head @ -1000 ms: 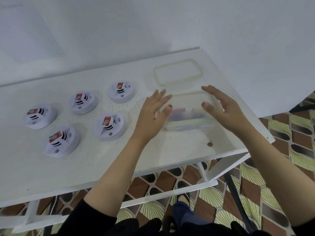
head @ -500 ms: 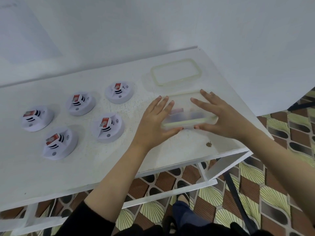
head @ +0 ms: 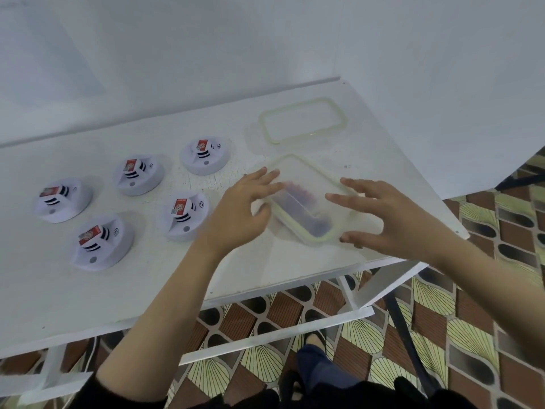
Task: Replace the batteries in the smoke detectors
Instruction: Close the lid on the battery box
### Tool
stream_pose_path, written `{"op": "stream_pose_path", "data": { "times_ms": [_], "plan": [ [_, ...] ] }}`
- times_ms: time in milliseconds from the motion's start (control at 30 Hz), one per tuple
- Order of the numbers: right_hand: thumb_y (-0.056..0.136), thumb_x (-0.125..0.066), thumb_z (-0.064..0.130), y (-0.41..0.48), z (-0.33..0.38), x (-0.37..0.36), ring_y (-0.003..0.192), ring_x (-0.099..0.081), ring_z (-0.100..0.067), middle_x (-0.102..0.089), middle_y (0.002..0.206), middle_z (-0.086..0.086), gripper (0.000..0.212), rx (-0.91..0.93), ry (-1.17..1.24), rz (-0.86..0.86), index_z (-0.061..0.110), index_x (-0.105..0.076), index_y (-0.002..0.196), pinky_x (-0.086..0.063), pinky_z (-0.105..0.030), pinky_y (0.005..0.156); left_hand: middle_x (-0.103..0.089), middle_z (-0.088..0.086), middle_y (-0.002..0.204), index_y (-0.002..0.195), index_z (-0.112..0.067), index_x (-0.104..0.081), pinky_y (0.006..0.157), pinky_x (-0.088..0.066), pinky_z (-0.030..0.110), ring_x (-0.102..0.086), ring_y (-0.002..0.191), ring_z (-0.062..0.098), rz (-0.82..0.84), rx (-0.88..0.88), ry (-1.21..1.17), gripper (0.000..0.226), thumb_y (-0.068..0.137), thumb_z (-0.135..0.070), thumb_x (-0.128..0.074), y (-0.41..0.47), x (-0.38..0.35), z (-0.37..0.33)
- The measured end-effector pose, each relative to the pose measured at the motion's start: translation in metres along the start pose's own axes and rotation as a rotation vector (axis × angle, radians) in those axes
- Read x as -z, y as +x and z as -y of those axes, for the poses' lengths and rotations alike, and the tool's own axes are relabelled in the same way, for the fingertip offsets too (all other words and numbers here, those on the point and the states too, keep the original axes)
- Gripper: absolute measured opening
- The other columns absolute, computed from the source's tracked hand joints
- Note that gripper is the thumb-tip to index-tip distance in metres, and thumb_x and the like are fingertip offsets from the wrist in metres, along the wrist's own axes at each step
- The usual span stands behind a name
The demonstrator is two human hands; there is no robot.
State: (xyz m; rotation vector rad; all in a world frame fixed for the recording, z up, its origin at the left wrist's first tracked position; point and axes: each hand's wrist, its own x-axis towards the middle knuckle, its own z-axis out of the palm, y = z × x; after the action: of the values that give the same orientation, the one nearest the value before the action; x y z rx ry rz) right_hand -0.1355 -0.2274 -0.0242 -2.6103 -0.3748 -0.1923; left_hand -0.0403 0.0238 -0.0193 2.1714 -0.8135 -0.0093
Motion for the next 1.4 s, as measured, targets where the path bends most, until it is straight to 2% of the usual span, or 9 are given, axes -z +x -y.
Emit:
{"op": "stream_pose_path", "data": {
  "times_ms": [100,200,400,567,700,833,967,1067,1400],
  "plan": [
    [0.070,-0.058,0.062,-0.004,0.013,-0.015,0.106,-0.043,-0.011,-0.052,0.127,-0.008,0.062,-0.012,0.003,-0.137,0.038,-0.054,0.127,-0.038,-0.028,0.089,-0.027,-0.015,0.148,0.143,-0.021,-0.042,0.119,-0.003,0.026,-0.017,0.142,0.001,0.127,-0.016,0.042,0.086,0.070,-0.063,-0.058,-0.010,-0.012,-0.008],
    [0.073,-0.058,0.062,-0.006,0.022,-0.030,0.098,-0.043,-0.012,-0.056,0.115,-0.016,0.062,0.017,-0.070,-0.247,0.026,-0.061,0.124,-0.039,-0.027,0.083,-0.001,-0.010,0.156,0.152,-0.015,-0.017,0.117,0.011,0.021,0.002,0.147,0.004,0.187,-0.099,0.201,0.121,0.057,-0.079,-0.057,-0.019,-0.027,-0.006],
    [0.083,-0.047,0.056,-0.008,0.025,-0.050,0.098,-0.045,-0.026,-0.059,0.109,-0.026,0.059,0.057,-0.247,-0.372,0.013,-0.064,0.121,-0.046,-0.033,0.079,-0.018,0.003,0.155,0.147,-0.003,-0.030,0.119,0.003,0.023,-0.016,0.146,0.017,0.071,-0.134,0.222,0.104,0.068,-0.065,-0.056,-0.021,-0.036,0.000],
    [0.086,-0.050,0.055,-0.005,0.021,-0.038,0.096,-0.046,-0.019,-0.054,0.107,-0.012,0.051,0.082,-0.077,-0.333,0.018,-0.064,0.119,-0.042,-0.030,0.083,-0.011,-0.009,0.155,0.150,-0.013,-0.024,0.116,0.009,0.015,-0.004,0.146,0.004,0.143,-0.109,0.115,0.101,0.066,-0.057,-0.060,-0.022,-0.027,-0.002],
    [0.090,-0.040,0.043,0.002,0.010,-0.021,0.134,-0.028,-0.011,-0.038,0.144,-0.001,0.046,0.067,0.044,-0.210,0.031,-0.050,0.133,-0.022,-0.027,0.110,-0.007,-0.012,0.157,0.146,-0.037,-0.019,0.113,0.016,0.022,0.007,0.143,0.000,0.295,-0.092,0.098,0.089,0.067,-0.017,-0.056,-0.022,-0.005,-0.004],
    [0.085,-0.045,0.055,0.006,0.002,-0.016,0.146,-0.007,-0.015,-0.018,0.157,0.002,0.057,0.093,-0.038,-0.008,0.043,-0.036,0.140,-0.004,-0.037,0.117,-0.023,-0.008,0.154,0.139,-0.028,-0.046,0.118,-0.003,0.031,-0.014,0.146,0.011,0.163,-0.091,0.206,0.086,0.065,0.016,-0.038,-0.024,0.009,-0.009],
    [0.086,-0.045,0.061,0.004,0.004,-0.024,0.141,-0.027,-0.027,-0.033,0.151,-0.008,0.058,0.105,-0.165,-0.085,0.038,-0.039,0.139,-0.026,-0.044,0.112,-0.038,-0.011,0.149,0.140,-0.022,-0.047,0.115,-0.006,0.018,-0.024,0.140,0.000,0.140,-0.009,0.063,0.065,0.075,-0.031,-0.048,-0.033,0.006,-0.012],
    [0.088,-0.042,0.059,0.002,0.010,-0.037,0.133,-0.039,-0.036,-0.043,0.143,-0.018,0.058,0.092,-0.274,-0.182,0.029,-0.046,0.137,-0.035,-0.045,0.107,-0.019,-0.014,0.152,0.148,-0.018,-0.032,0.119,0.004,0.023,-0.013,0.143,0.000,0.150,-0.093,0.256,0.094,0.071,-0.069,-0.049,-0.040,-0.011,-0.007],
    [0.099,-0.029,0.047,0.003,0.019,-0.058,0.118,-0.049,-0.048,-0.055,0.128,-0.026,0.054,0.106,-0.407,-0.360,0.013,-0.059,0.127,-0.043,-0.049,0.098,-0.046,0.011,0.146,0.138,-0.004,-0.047,0.117,-0.013,0.040,-0.037,0.138,0.024,-0.037,-0.216,0.350,0.069,0.082,-0.044,-0.055,-0.035,-0.027,0.010]
  ]
}}
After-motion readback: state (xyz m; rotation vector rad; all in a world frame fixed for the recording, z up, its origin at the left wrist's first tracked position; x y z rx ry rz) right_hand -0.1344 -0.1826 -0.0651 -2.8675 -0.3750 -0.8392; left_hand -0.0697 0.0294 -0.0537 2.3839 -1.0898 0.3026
